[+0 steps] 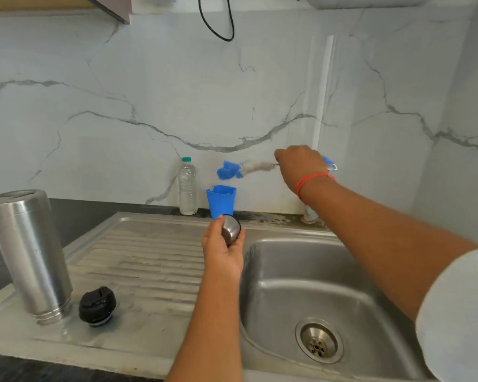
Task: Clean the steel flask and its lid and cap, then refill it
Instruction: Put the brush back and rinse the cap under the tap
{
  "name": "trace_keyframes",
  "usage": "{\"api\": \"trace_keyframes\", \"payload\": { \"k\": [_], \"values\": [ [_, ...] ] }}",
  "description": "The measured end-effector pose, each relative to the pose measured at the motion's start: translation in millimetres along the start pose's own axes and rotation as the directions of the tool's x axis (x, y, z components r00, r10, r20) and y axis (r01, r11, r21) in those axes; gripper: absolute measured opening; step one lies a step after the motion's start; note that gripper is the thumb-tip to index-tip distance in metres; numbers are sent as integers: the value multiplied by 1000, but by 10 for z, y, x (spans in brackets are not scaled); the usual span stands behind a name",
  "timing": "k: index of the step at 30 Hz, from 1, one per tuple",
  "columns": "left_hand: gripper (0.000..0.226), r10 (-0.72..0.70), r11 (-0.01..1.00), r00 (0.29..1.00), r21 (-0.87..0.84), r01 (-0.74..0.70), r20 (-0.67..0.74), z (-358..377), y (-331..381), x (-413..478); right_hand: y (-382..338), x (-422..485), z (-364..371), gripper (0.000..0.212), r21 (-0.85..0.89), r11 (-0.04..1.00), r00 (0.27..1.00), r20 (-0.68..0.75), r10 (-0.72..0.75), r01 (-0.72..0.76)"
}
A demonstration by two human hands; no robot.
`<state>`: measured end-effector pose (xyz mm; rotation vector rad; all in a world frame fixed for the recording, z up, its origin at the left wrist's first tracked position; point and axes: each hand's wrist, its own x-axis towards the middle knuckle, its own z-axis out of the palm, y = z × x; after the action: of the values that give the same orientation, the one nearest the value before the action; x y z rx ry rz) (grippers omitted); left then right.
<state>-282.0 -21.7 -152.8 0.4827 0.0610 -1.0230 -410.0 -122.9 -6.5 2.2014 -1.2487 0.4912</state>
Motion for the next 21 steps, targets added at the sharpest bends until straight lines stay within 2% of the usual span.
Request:
{"api": "trace_keyframes", "payload": {
  "k": [3, 7, 15, 21],
  "values": [
    [45, -28, 999, 1000, -44, 28, -9, -17, -20, 44, -180, 368, -49, 23, -167, 984, 998, -2, -59, 58],
    [49, -73, 991, 997, -118, 69, -29, -10, -45, 71, -367, 714, -19, 22, -280, 956, 995, -15, -98, 90],
    [36, -169, 971, 985, -179, 160, -34, 32, -100, 36, -631, 1062, 223, 18, -373, 917, 986, -28, -166, 144],
    [36, -156, 972, 987, -186, 147, -35, 73, -98, 26, -851, 1302, 423, 22, -442, 868, 961, -41, -272, 226]
  ]
}}
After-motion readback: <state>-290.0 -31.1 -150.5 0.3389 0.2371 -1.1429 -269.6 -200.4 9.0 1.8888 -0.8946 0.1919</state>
